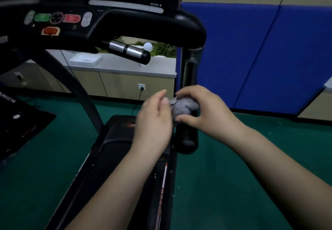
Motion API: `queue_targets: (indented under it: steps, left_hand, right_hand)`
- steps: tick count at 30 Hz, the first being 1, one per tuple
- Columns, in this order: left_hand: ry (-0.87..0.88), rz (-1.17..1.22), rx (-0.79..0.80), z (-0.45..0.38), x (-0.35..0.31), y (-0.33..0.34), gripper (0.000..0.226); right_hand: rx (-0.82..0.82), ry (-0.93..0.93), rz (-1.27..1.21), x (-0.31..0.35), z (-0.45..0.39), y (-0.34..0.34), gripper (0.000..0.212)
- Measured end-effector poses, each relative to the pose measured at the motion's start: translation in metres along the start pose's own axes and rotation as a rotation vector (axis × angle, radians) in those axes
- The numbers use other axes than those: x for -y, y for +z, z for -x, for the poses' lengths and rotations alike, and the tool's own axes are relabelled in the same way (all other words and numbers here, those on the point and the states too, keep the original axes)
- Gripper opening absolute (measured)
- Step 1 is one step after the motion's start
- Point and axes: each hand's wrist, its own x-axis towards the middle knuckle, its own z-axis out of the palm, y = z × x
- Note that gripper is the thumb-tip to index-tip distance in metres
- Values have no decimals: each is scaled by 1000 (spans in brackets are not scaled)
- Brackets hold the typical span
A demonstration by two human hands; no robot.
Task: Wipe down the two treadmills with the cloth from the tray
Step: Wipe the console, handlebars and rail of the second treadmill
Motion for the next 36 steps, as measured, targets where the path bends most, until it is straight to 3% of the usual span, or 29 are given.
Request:
queue_targets:
  steps: [2,5,7,9,12,14,18,25,31,34,36]
  left_hand:
    - [-114,140,207,-9,-2,17,33]
    - [-134,147,279,-25,-2,39,51]
    - [-82,90,252,-33,2,45,48]
    - [-61,144,142,-38,14,43,29]
    - [-232,503,9,-28,58,26,20]
    - [-347,748,57,-2,75,21,26]
    - [-301,814,254,54,53,39,45]
    - [-171,655,305,-32,60,64,53]
    - [-32,727,174,42,51,39,40]
    - [205,402,99,60,36,27,32]
    - [267,210,126,50,26,27,27]
  right_hand:
    - [-5,33,-174,-2,5,-4,44]
    - [-113,153,-458,-10,13,-10,35]
    - [-224,270,-442,-16,13,-7,32]
    - [-296,380,-372,-21,10,0,29]
    - [-265,534,-332,-23,2,10,32]
    - [-195,616,-335,-25,-6,19,40]
    - [-178,732,-390,-26,-19,33,45]
    - [-181,679,-292,-23,-20,33,36]
    - [-155,689,-266,-23,-22,32,41]
    - [-125,694,-256,-25,-22,28,43]
    - [-103,696,-280,-25,-22,27,43]
